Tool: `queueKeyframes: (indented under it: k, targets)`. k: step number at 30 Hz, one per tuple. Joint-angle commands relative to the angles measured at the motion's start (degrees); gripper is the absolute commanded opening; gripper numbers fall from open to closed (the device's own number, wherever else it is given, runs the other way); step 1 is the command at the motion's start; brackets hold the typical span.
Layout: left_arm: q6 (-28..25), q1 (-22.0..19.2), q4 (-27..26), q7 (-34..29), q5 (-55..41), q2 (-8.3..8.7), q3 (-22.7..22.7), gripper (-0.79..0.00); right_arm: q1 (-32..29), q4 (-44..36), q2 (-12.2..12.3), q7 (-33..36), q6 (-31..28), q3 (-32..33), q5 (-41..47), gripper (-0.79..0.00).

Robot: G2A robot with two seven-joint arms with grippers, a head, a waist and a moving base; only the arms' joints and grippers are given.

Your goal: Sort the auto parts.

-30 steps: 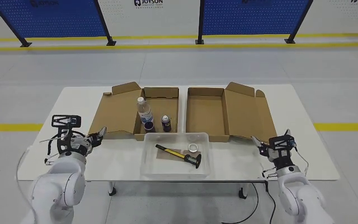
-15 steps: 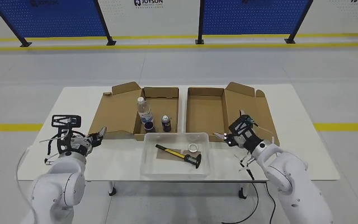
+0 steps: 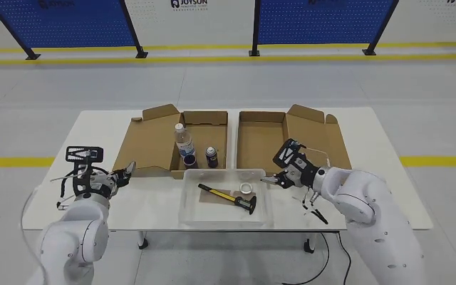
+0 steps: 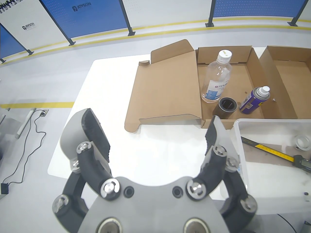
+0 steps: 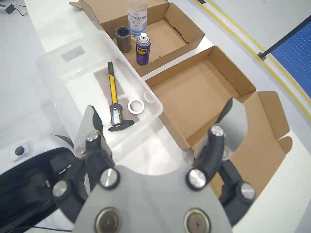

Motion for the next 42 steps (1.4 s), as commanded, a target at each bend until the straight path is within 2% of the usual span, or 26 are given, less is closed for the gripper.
queueKeyframes:
  k: [1, 10, 14, 21, 24, 30, 35, 42]
  targets:
    - [0.00, 0.00, 0.00, 0.00, 0.00, 0.00, 0.00, 0.000, -0.02, 0.00, 0.00, -0.06, -0.01, 0.01, -0.04, 0.000]
    - [0.00, 0.00, 0.00, 0.00, 0.00, 0.00, 0.00, 0.000, 0.10, -0.22, -0.01, -0.28, -0.09, -0.07, 0.02, 0.000]
    - [0.00, 0.00, 0.00, 0.00, 0.00, 0.00, 0.00, 0.000, 2.97, -0.66, -0.26, 2.01, 0.27, -3.39, -0.15, 0.000]
    - [0.00, 0.00, 0.00, 0.00, 0.00, 0.00, 0.00, 0.000, 10.69, 0.80, -1.64, 15.78, 7.21, -12.64, 5.53, 0.000]
    - [0.00, 0.00, 0.00, 0.00, 0.00, 0.00, 0.00, 0.000, 14.94, 3.08, -2.51, 22.77, 7.57, -17.60, 11.22, 0.000]
    - [0.00, 0.00, 0.00, 0.00, 0.00, 0.00, 0.00, 0.000, 21.71, 10.92, -3.84, 29.69, 7.64, -23.66, 17.02, 0.000]
    - [0.00, 0.00, 0.00, 0.00, 0.00, 0.00, 0.00, 0.000, 24.86, 16.93, -4.47, 30.49, 5.14, -27.47, 18.24, 0.000]
    - [0.00, 0.00, 0.00, 0.00, 0.00, 0.00, 0.00, 0.000, 24.86, 16.93, -4.47, 30.49, 5.14, -27.47, 18.24, 0.000]
